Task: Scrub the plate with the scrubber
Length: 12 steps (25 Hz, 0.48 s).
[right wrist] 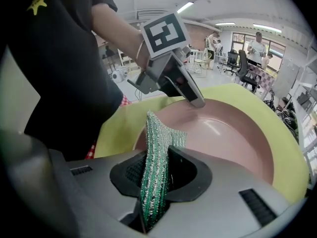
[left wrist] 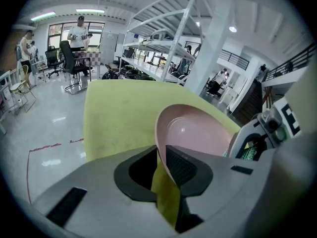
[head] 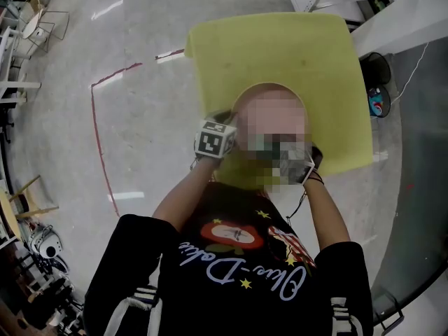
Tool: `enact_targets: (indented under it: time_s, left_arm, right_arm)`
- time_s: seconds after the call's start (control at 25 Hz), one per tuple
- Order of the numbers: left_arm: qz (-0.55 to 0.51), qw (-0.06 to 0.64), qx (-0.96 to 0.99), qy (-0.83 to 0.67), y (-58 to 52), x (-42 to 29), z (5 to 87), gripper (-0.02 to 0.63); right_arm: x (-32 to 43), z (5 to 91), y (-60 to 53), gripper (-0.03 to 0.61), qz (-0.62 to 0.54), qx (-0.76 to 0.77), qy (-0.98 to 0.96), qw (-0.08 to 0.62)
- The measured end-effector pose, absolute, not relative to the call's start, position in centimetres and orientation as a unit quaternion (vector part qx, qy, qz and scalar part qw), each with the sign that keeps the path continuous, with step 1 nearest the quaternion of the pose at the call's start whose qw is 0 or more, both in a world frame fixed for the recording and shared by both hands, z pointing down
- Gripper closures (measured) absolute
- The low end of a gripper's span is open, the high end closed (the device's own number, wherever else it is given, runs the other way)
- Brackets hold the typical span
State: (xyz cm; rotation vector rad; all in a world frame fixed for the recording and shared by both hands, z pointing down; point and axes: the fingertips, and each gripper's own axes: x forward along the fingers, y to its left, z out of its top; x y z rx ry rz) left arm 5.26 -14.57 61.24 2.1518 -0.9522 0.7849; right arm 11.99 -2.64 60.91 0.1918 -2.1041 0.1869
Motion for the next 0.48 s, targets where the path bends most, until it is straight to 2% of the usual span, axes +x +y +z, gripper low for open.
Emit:
enact_targets:
  time_s: [0.32, 0.48]
  left_arm:
    - [0.296, 0.325, 0.821, -0.364, -14.5, 5.3, 61.2, 0.565]
    - [0.296, 0.326, 0.822, -0.362, -14.5, 5.7, 61.1, 0.563]
  right_arm:
    - [11.2, 60.6, -1.1, 0.515, 0.098, 0.029, -0.870, 0.483]
    - [11.8, 59.3, -2.7, 0.515, 0.101, 0.038, -0.883, 0.457]
